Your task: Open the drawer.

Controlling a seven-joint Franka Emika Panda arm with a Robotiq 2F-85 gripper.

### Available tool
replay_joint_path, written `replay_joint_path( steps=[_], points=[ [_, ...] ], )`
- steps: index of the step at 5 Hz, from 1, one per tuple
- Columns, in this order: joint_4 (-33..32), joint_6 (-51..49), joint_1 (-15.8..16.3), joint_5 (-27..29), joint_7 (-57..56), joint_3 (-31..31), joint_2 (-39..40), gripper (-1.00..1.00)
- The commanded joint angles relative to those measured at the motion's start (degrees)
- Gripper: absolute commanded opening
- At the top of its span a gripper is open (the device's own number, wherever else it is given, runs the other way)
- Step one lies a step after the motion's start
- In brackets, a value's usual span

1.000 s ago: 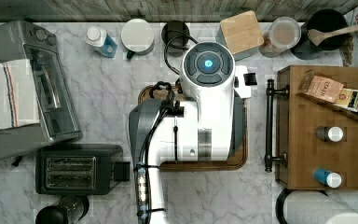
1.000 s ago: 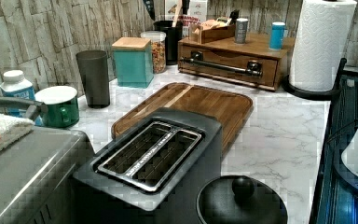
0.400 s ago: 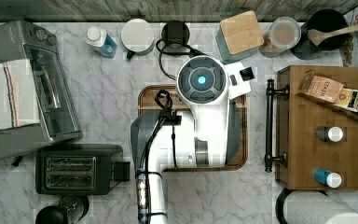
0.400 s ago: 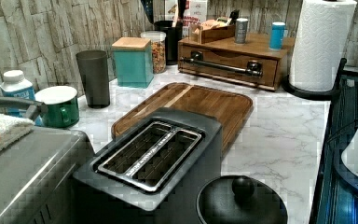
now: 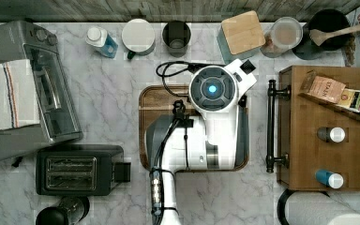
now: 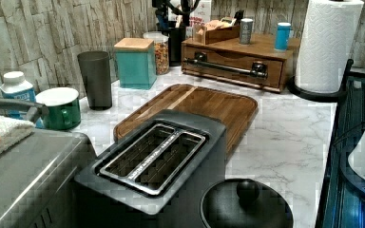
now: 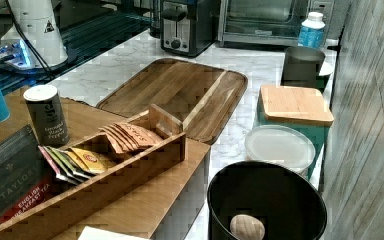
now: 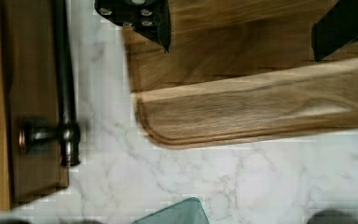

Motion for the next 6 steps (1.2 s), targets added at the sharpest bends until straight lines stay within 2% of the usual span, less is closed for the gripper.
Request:
replay_joint_path(
  steps=[1,2,4,6],
  points=[
    [-4.1,9.2,-9.8,2.2,-15.3,-7.0,0.0,1.0],
    [-6.0,15.8,-10.4,3.8,-17.5,-7.8,2.4,1.0],
    [-9.0,20.8,-13.3,3.5,-17.0,-5.2,3.6,1.0],
    [-10.9,25.5,-15.0,5.5,-21.5,-4.2,5.2,1.0]
  ],
)
